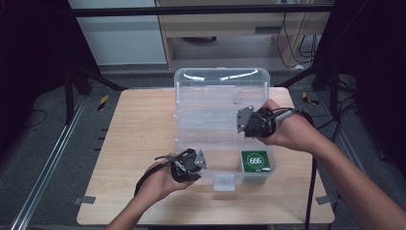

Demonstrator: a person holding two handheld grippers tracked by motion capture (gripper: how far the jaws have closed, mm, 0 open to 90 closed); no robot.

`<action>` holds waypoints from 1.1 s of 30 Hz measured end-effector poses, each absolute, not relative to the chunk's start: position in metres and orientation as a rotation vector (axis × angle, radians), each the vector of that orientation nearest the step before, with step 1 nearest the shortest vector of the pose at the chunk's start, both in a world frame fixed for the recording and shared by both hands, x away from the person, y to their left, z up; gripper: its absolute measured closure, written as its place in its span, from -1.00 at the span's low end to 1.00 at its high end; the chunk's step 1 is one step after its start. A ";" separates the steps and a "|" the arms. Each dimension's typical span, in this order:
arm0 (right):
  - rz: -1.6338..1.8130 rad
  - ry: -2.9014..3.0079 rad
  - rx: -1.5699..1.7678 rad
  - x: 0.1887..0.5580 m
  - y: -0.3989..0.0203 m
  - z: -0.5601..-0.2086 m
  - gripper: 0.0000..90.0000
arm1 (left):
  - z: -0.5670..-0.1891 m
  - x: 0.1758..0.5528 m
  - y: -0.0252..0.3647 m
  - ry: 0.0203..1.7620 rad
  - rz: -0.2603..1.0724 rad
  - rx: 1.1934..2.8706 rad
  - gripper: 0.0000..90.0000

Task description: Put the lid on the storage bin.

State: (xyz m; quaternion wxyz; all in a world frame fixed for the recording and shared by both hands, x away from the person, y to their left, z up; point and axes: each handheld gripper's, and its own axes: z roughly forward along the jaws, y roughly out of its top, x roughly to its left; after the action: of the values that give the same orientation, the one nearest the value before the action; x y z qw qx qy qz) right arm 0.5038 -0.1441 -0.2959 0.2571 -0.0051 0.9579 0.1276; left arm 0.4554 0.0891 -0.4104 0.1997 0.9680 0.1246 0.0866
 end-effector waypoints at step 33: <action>0.363 2.625 -0.041 0.475 -0.152 -0.309 0.87 | -0.415 0.446 0.089 0.349 0.323 2.685 0.70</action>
State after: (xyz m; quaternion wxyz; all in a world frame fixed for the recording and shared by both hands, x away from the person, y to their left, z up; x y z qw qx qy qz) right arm 0.4751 -0.1524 -0.3090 0.2434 -0.0148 0.9607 0.1327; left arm 0.4459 0.0886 -0.4153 0.2061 0.9635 0.1254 0.1159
